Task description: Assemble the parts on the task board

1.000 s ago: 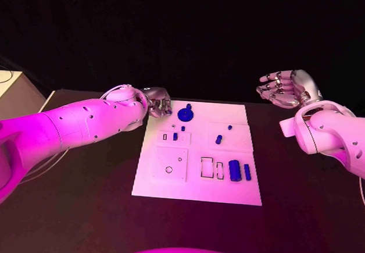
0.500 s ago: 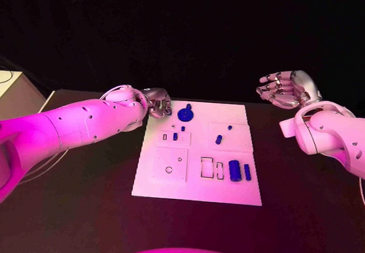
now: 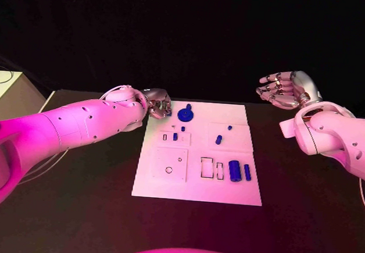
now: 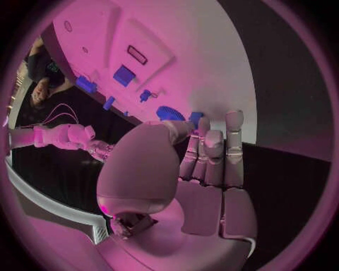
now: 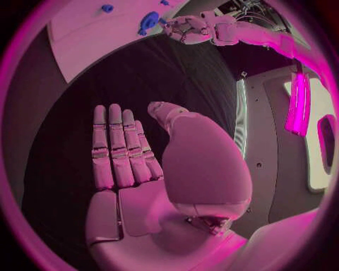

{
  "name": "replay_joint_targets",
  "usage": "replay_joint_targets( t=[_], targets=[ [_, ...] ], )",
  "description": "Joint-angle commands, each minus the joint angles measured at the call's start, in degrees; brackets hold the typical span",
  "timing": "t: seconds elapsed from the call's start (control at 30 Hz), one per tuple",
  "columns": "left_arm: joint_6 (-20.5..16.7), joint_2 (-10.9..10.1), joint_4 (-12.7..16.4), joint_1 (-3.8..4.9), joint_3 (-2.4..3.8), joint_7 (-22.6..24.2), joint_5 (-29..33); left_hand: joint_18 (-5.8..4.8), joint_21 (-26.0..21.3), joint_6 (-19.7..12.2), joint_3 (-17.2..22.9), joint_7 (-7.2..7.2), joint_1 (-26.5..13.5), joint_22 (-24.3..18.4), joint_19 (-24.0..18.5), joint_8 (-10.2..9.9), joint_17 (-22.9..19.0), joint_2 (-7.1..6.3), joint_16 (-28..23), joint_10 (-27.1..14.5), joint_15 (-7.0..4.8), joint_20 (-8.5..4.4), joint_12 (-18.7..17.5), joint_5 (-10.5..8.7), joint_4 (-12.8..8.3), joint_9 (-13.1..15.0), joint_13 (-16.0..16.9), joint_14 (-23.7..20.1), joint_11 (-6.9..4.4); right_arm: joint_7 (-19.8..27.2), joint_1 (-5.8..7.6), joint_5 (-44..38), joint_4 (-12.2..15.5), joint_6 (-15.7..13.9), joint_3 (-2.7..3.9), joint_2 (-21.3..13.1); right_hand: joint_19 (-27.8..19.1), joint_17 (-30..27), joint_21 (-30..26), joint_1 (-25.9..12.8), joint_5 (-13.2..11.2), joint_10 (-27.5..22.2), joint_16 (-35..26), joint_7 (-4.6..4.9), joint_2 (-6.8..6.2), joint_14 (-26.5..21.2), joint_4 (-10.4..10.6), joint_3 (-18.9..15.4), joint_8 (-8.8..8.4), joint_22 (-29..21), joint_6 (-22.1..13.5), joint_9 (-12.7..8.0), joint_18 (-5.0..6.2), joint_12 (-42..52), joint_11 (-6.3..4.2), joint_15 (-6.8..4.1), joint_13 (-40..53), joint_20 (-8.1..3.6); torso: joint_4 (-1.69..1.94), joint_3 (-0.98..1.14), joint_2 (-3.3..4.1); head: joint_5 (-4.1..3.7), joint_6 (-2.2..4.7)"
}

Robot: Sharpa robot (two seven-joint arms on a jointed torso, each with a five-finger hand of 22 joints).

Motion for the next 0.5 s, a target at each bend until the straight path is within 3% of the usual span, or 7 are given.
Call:
replay_joint_targets(
  t=[0.03, 0.23, 0.5],
  targets=[
    [1.4, 0.0, 0.1, -0.24, -0.15, 0.8, 0.1, -0.11, -0.2, 0.6, 0.5, -0.13, -0.7, 0.1, -0.6, 0.5, 0.0, -0.2, -0.1, -0.5, 0.05, -0.05, 0.4, 0.38, -0.2, 18.7, 0.1, -0.3, 0.02, 0.4, -0.05, -0.2, 0.0, 0.8, 0.01, 0.0, -0.2, -0.1, 0.0, -0.6, 0.3, 0.4, -0.2, 0.13, 0.15, 0.4, -0.2, -0.1, -0.36, -0.1, 0.3, 0.0, 0.65, 0.0, -0.08, 0.09, -0.1, 0.06, 0.0, 0.01, 0.02, -0.02, -0.04],
    [0.6, -0.2, 0.4, -0.24, -0.19, 1.3, 0.1, -0.09, -0.2, 0.9, 0.8, -0.24, -1.2, 0.3, -0.6, 0.7, 0.0, -0.96, -0.1, -0.5, -0.09, -0.14, 0.5, 0.36, -1.2, 18.8, 0.2, -0.3, -0.15, 0.3, -0.07, -0.2, 0.0, 0.8, 0.01, -0.1, -0.2, -0.1, -0.1, -0.8, 0.3, 0.4, -0.3, 0.14, 0.18, 0.4, -0.2, -0.1, -0.39, -0.2, 0.3, 0.0, 0.64, 0.0, -0.07, 0.11, -0.1, 0.07, 0.03, -0.01, 0.0, -0.04, -0.07],
    [-0.9, -0.7, 1.1, -0.26, -0.32, 2.4, 0.0, -0.2, 0.2, 0.7, -1.3, -0.2, -2.4, 0.8, -0.3, 1.3, 0.2, -4.01, 0.0, -0.1, -0.21, -0.26, 0.5, 0.34, -3.3, 19.1, 0.0, 0.0, -0.28, 0.3, -0.11, -0.2, 0.0, 0.8, 0.01, -0.1, -0.2, -0.1, -0.1, -0.8, 0.3, 0.4, -0.3, 0.14, 0.18, 0.4, -0.2, -0.1, -0.39, -0.2, 0.3, 0.0, 0.64, 0.0, -0.07, 0.11, -0.1, 0.07, 0.08, -0.03, -0.02, -0.02, -0.03]
  ],
)
